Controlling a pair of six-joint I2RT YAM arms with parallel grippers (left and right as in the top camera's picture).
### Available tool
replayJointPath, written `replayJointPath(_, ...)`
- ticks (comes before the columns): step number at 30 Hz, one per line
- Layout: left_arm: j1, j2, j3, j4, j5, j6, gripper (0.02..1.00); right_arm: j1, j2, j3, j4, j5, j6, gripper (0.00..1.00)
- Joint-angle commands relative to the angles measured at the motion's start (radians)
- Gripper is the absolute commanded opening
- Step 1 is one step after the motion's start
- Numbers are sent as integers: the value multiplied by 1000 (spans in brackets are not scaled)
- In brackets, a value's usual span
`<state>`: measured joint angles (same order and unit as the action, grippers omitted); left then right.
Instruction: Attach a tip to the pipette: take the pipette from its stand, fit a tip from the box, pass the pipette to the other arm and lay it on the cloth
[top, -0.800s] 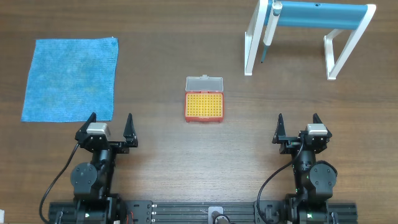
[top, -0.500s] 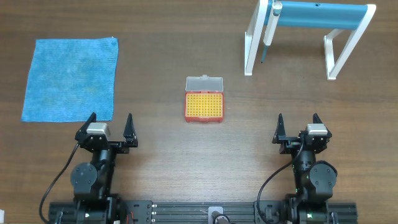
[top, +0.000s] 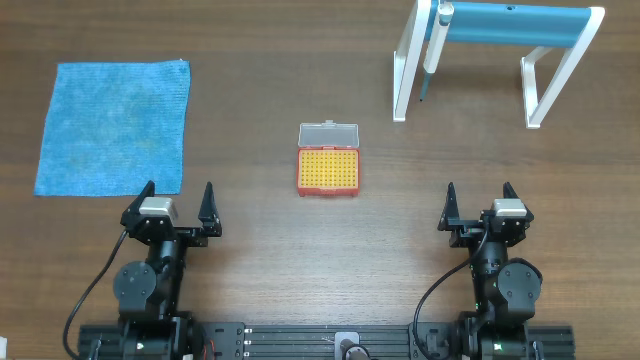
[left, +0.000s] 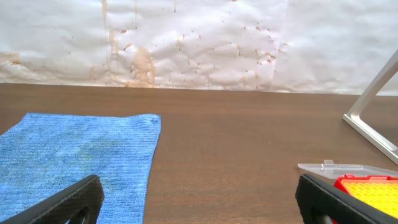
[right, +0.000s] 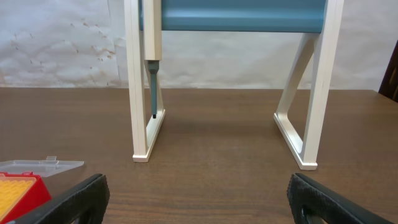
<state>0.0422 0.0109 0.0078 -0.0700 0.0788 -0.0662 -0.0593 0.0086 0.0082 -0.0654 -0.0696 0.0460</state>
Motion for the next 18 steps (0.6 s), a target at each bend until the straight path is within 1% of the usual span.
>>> replayJointPath(1,-3,-6,-2,-5,3,-8,1000,-8,-7,-4,-2,5,-14,925)
replayJointPath(4,-3,-6,-2,-5,3,-8,1000,-8,16,0,-2,-28,-13,925)
replayJointPath(5,-3,-6,-2,-5,3,-8,1000,-8,80,31,0,-32,-14,925)
replayJointPath(6,-3,-6,-2,-5,3,-8,1000,-8,174,72,31,-33,-13,976)
replayJointPath(7,-3,-6,-2,-5,3,-8,1000,-7,274,119,87,-34,16,974)
replayJointPath(8,-3,-6,-2,-5,3,-8,1000,-7,532,213,250,-75,54,972)
replayJointPath(9,-3,-6,-2,-5,3,-8,1000,0,721,267,401,-85,55,974)
replayJointPath(10,-3,-6,-2,-5,3,-8,1000,16,877,300,561,-85,61,974)
replayJointPath(12,-3,-6,-2,-5,3,-8,1000,61,1189,369,883,-80,107,974)
replayJointPath(14,-3,-6,-2,-5,3,-8,1000,84,1379,436,1021,-70,164,974)
replayJointPath(16,-3,-6,-2,-5,3,-8,1000,91,1480,504,1040,-66,164,976)
replayJointPath(18,-3,-6,-2,-5,3,-8,1000,92,1555,572,1040,20,164,976)
